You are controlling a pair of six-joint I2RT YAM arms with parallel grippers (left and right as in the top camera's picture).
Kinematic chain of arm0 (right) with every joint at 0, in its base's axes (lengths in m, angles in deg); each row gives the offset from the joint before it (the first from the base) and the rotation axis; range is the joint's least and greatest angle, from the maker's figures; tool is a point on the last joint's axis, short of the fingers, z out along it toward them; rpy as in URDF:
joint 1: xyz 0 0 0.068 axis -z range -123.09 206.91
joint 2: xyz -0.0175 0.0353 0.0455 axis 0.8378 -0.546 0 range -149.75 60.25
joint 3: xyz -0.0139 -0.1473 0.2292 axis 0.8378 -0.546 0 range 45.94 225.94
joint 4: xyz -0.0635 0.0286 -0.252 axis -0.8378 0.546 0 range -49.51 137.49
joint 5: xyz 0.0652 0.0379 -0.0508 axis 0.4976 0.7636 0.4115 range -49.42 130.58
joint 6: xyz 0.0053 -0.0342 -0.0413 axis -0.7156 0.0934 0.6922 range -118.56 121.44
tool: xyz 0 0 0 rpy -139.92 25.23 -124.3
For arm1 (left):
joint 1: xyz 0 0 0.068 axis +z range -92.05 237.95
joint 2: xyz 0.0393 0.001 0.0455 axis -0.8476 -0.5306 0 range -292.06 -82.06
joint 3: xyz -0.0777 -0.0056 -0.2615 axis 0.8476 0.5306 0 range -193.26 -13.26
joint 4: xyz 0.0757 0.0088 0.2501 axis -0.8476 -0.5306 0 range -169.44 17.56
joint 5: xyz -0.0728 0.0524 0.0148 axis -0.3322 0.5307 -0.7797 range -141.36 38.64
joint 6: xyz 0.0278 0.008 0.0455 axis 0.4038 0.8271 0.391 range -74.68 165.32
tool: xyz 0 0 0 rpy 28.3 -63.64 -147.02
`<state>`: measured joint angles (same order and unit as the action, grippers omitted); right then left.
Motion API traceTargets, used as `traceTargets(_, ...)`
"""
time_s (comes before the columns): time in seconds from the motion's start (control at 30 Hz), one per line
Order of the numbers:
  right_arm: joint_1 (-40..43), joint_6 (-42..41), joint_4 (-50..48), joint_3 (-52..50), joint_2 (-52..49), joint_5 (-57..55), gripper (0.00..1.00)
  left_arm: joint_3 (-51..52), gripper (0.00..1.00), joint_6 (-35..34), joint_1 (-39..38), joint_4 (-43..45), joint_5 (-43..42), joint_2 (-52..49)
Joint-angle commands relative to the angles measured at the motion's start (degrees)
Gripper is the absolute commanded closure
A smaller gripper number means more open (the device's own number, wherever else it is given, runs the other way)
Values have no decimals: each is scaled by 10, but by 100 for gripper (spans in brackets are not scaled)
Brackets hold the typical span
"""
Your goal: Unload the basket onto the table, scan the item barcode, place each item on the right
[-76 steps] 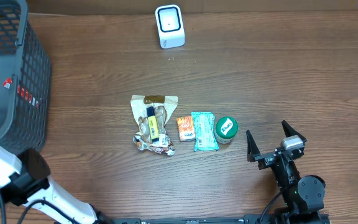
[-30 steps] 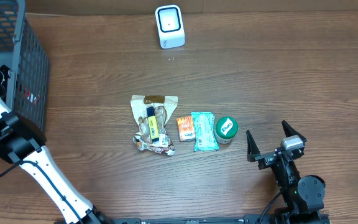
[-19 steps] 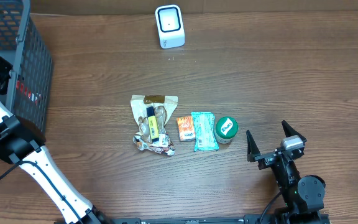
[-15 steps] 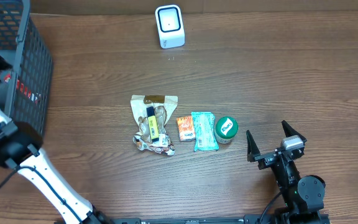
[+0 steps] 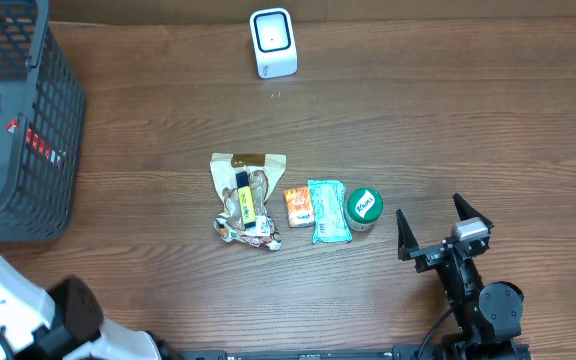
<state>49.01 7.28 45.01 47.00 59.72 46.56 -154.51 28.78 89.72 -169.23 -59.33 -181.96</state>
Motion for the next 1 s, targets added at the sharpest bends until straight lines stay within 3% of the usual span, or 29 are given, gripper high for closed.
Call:
traceTargets(0.0, 0, 0, -3, -6, 4, -1, 0, 114, 52, -30, -10, 4, 106, 73)
traceTargets(0.1, 0, 0, -3, -6, 4, -1, 0, 171, 51, -59, -10, 43, 142, 85)
traceTargets(0.17, 0, 0, -3, -6, 4, -1, 0, 206, 38, -60, -9, 96, 139, 73)
traceTargets(0.23, 0, 0, -3, -6, 4, -1, 0, 208, 31, -60, -8, 108, 138, 52)
traceTargets(0.5, 0, 0, -3, -6, 4, -1, 0, 208, 29, -69, 11, 170, 99, -14)
traceTargets(0.6, 0, 0, -3, -6, 4, -1, 0, 208, 15, -75, 22, 209, 99, -26)
traceTargets(0.7, 0, 0, -3, -6, 4, -1, 0, 208, 12, -76, 37, 221, 100, -39)
traceTargets(0.77, 0, 0, -3, -6, 4, -1, 0, 208, 0, -80, 48, 221, 100, -51)
traceTargets(0.97, 0, 0, -3, -6, 4, -1, 0, 208, 0, -79, 66, 224, 101, -111)
